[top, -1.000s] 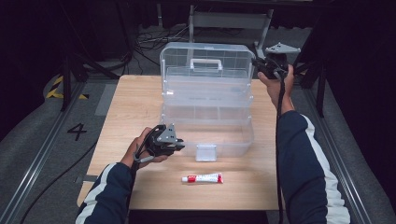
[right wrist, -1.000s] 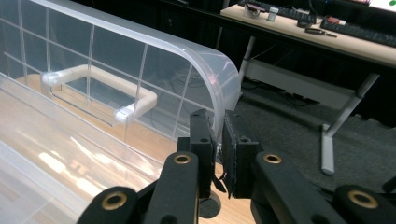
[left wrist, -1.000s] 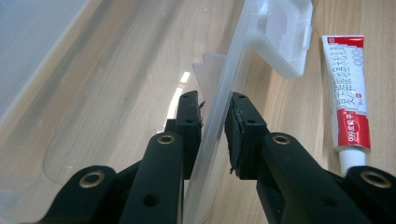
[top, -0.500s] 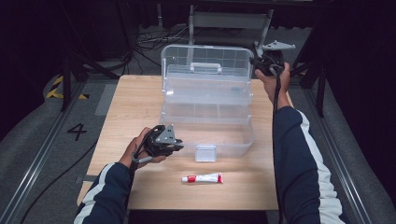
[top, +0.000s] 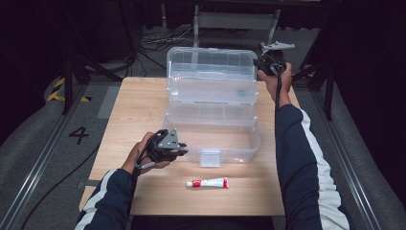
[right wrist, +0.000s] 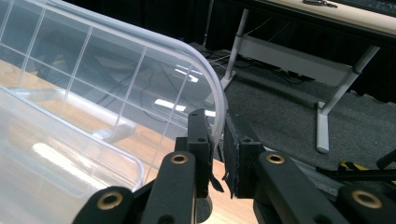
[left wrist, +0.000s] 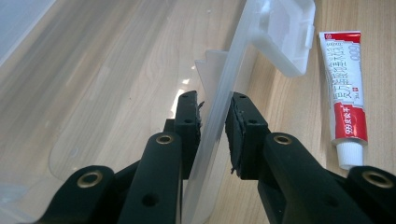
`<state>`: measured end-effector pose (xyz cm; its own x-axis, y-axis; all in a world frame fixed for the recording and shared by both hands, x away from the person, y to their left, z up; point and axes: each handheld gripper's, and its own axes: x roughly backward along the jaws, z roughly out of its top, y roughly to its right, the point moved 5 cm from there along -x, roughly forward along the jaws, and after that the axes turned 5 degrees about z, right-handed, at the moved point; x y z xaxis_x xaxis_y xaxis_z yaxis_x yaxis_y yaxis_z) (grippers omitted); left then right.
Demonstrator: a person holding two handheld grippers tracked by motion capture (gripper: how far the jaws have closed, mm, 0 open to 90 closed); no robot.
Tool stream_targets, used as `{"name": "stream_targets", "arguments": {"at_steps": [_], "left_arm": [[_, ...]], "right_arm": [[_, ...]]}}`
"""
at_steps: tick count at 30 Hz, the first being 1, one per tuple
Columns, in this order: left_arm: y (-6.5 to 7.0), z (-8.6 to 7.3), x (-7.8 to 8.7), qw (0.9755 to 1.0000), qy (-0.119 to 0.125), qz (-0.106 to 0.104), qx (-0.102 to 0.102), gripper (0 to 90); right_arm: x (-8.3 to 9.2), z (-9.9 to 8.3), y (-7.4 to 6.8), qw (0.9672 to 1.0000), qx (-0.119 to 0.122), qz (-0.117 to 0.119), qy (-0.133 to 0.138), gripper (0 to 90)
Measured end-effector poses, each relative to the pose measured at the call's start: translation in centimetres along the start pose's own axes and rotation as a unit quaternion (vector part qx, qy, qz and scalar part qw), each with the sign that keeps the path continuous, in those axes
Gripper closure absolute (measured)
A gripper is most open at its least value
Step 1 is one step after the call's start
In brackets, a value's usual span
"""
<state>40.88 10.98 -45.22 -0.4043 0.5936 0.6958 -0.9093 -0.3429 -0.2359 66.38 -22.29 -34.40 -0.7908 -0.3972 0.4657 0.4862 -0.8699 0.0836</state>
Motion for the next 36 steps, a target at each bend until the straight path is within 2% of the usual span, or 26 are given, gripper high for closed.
{"name": "stream_targets", "arguments": {"at_steps": [7,11,19,25,31,36], "left_arm": [[0.0,0.0,0.0,1.0,-0.001,0.002,0.001,75.5],[0.1,0.0,0.0,1.0,0.001,0.005,0.003,74.9],[0.1,0.0,0.0,1.0,0.002,0.005,0.003,74.8],[0.1,-0.1,0.1,1.0,0.002,0.003,0.004,73.9],[0.1,-0.1,0.1,1.0,0.003,0.003,0.003,73.6],[0.1,-0.1,0.0,1.0,0.006,0.002,0.005,73.6]], "right_arm": [[-0.9,-0.2,0.4,1.0,0.003,0.001,-0.005,80.9],[-1.6,-0.5,0.5,1.0,-0.003,0.0,-0.007,81.0],[-2.1,-0.8,0.7,1.0,-0.007,0.002,-0.001,80.8],[-3.2,-1.7,1.3,0.9997,-0.006,0.002,-0.023,79.5],[-3.9,-2.5,1.8,0.9994,-0.02,0.016,-0.024,79.2],[-4.3,-2.8,2.0,0.9991,-0.021,0.019,-0.032,79.3]]}}
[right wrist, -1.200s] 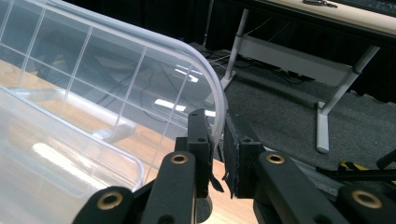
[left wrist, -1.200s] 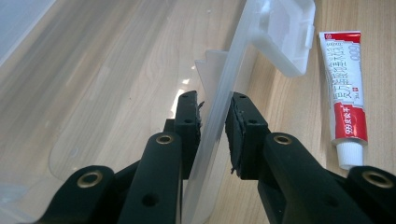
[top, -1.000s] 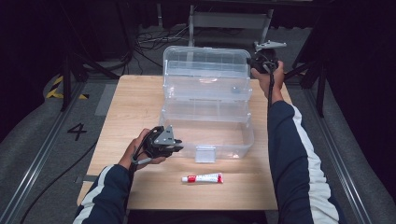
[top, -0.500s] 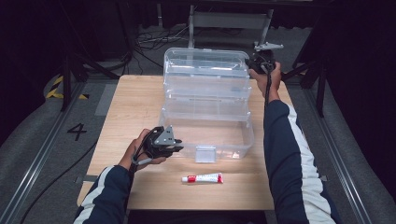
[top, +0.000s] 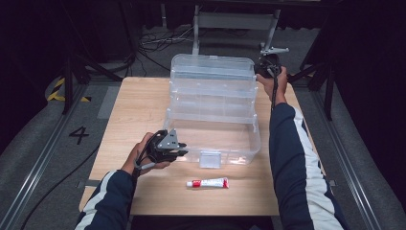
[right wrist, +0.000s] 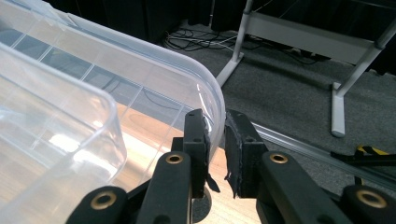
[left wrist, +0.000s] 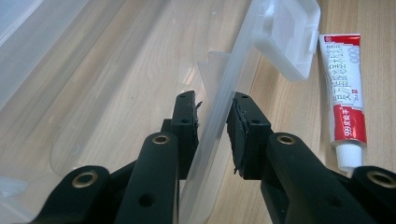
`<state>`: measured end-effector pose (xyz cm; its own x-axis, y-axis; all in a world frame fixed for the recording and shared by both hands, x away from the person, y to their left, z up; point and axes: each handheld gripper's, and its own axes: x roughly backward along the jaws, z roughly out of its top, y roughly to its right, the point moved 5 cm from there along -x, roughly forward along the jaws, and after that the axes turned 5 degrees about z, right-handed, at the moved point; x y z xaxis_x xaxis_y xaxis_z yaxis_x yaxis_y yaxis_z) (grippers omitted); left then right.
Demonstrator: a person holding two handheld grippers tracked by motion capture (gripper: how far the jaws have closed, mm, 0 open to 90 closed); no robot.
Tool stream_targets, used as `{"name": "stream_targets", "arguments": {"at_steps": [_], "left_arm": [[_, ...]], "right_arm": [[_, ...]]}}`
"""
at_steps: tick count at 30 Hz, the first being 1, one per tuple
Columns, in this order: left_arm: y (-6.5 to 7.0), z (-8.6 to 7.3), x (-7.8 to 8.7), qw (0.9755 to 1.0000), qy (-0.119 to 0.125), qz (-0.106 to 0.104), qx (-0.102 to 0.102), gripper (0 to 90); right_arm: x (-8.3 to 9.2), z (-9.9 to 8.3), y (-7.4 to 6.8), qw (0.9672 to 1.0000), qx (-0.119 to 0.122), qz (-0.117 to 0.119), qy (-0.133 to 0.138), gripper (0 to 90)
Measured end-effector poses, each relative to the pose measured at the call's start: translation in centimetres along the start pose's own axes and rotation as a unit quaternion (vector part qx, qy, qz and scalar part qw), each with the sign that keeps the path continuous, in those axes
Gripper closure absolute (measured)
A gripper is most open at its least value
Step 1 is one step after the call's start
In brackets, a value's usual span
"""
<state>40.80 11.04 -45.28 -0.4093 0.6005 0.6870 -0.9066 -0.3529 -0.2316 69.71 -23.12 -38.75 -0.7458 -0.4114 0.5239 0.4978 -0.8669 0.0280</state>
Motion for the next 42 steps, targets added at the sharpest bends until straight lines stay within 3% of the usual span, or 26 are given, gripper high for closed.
{"name": "stream_targets", "arguments": {"at_steps": [3,4,8,18,21,33,42], "left_arm": [[0.1,0.0,-0.1,1.0,0.001,-0.005,0.003,73.6],[0.1,0.0,-0.1,1.0,0.003,0.0,0.006,73.6],[0.0,0.0,-0.2,1.0,0.005,-0.008,0.003,74.6],[0.0,-0.1,-0.3,0.9997,0.01,-0.017,0.012,74.6],[0.0,-0.1,-0.3,0.9998,0.008,-0.013,0.012,74.0],[0.1,0.0,-0.3,0.9999,0.002,-0.004,0.014,72.8],[0.2,0.0,-0.3,0.9999,-0.002,0.003,0.016,71.4]], "right_arm": [[0.1,-0.1,0.3,1.0,-0.001,0.007,0.004,90.0],[0.2,0.1,0.3,0.9998,-0.006,0.017,0.013,90.0],[0.2,0.1,0.3,0.9998,0.015,0.004,-0.01,90.0],[0.6,-0.6,0.4,0.9998,0.014,-0.001,-0.013,90.0],[1.3,-0.7,0.3,0.9998,0.017,-0.004,-0.01,89.0],[5.3,-1.2,0.0,0.9994,0.025,0.024,0.008,83.3],[8.5,-1.5,-0.6,0.9981,0.047,0.039,0.011,80.8]]}}
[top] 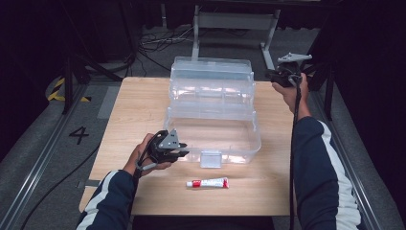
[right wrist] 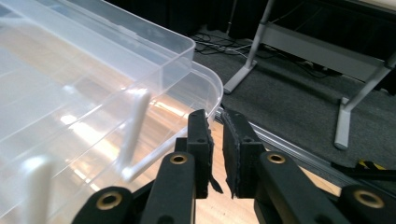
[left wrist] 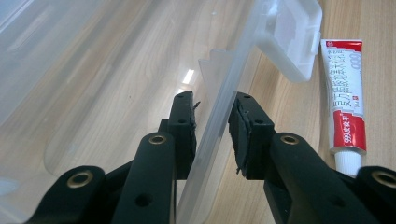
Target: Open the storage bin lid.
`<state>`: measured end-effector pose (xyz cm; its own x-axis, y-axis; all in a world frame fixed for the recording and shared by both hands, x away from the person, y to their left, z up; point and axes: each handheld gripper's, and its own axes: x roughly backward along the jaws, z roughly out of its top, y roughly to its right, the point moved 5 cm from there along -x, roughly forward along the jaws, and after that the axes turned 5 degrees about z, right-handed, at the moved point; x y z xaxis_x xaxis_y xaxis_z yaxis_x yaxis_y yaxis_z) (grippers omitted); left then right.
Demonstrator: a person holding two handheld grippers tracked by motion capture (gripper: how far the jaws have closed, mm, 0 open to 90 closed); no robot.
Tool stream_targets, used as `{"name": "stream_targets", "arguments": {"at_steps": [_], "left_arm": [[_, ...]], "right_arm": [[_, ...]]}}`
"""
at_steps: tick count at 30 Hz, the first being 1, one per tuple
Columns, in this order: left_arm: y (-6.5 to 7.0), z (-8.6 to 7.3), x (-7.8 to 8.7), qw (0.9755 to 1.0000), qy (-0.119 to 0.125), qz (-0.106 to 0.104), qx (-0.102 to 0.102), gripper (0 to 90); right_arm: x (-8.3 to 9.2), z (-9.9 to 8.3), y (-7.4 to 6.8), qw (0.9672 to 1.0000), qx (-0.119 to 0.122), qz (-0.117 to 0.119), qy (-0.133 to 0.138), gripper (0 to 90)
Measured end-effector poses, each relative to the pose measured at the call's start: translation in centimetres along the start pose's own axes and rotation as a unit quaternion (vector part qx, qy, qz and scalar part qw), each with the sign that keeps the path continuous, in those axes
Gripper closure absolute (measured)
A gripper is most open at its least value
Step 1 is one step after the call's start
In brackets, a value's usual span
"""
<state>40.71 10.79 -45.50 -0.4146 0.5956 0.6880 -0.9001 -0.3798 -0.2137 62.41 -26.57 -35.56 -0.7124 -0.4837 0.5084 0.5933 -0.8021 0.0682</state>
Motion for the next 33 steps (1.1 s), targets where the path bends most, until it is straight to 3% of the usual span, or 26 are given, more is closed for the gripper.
{"name": "stream_targets", "arguments": {"at_steps": [9,21,33], "left_arm": [[0.0,0.0,0.0,1.0,0.0,0.004,0.002,70.7],[0.1,0.0,0.0,1.0,-0.001,0.006,0.003,70.5],[0.1,0.0,0.0,0.9999,-0.004,0.009,0.006,70.0]], "right_arm": [[2.7,-0.7,-1.2,0.9996,0.019,0.019,0.004,80.3],[5.2,-1.6,-3.1,0.9983,0.043,0.038,0.007,80.5],[8.1,-2.8,-5.5,0.9951,0.067,0.071,0.015,79.9]]}}
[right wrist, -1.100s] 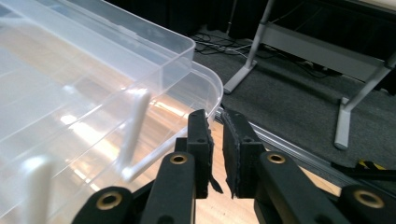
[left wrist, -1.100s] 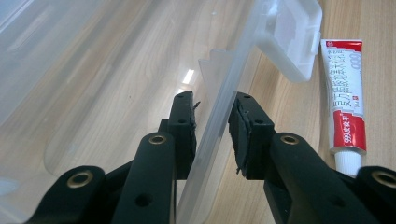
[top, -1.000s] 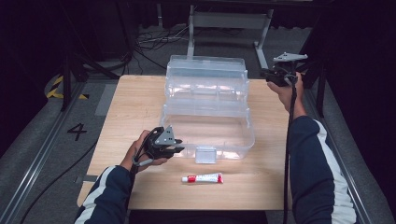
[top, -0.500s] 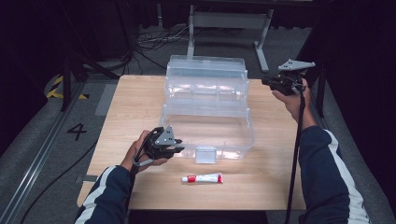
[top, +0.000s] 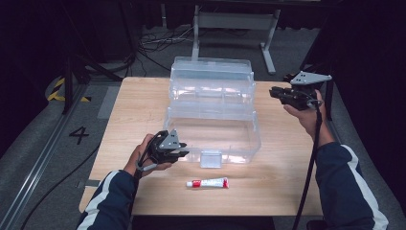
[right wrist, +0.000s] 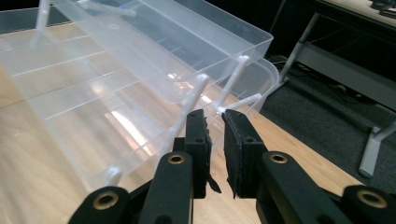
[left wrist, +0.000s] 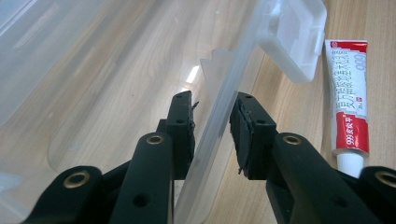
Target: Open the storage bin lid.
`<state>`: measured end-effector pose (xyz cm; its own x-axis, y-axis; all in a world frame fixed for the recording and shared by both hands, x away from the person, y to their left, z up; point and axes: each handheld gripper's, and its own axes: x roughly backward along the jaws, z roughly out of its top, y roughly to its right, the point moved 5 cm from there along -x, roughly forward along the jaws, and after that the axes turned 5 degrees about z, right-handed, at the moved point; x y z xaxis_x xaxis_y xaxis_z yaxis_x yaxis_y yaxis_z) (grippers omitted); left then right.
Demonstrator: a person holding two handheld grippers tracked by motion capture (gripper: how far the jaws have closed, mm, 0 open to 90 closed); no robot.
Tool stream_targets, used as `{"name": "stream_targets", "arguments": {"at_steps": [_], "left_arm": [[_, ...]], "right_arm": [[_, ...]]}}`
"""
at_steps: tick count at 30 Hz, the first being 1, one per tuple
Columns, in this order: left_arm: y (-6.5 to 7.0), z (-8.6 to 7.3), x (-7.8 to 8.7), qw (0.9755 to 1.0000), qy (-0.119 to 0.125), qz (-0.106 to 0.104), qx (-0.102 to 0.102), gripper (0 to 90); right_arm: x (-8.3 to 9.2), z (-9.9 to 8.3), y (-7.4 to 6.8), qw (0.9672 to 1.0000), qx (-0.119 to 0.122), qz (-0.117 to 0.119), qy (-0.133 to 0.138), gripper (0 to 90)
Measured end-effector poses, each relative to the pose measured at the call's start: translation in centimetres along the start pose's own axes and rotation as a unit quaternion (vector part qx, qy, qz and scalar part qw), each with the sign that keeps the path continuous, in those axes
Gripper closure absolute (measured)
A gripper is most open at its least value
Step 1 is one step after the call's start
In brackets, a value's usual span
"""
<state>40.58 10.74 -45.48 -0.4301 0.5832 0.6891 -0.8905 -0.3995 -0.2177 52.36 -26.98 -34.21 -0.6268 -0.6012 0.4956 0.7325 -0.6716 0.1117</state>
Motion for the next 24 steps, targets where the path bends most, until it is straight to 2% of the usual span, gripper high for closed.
{"name": "stream_targets", "arguments": {"at_steps": [7,16,19,24], "left_arm": [[0.1,0.2,0.1,1.0,0.002,0.008,0.005,70.1],[0.2,0.2,0.3,0.9999,0.0,0.013,0.005,69.8],[0.2,0.2,0.4,0.9999,0.002,0.015,0.004,69.2],[0.2,0.1,0.5,0.9998,0.002,0.019,0.006,69.1]], "right_arm": [[1.1,-1.0,-2.3,0.9995,0.012,0.028,-0.002,78.3],[2.4,-2.0,-4.8,0.9984,0.02,0.053,0.002,73.5],[2.9,-2.9,-6.3,0.9974,0.023,0.069,0.0,71.3],[3.3,-3.6,-7.3,0.9967,0.023,0.078,-0.001,69.4]]}}
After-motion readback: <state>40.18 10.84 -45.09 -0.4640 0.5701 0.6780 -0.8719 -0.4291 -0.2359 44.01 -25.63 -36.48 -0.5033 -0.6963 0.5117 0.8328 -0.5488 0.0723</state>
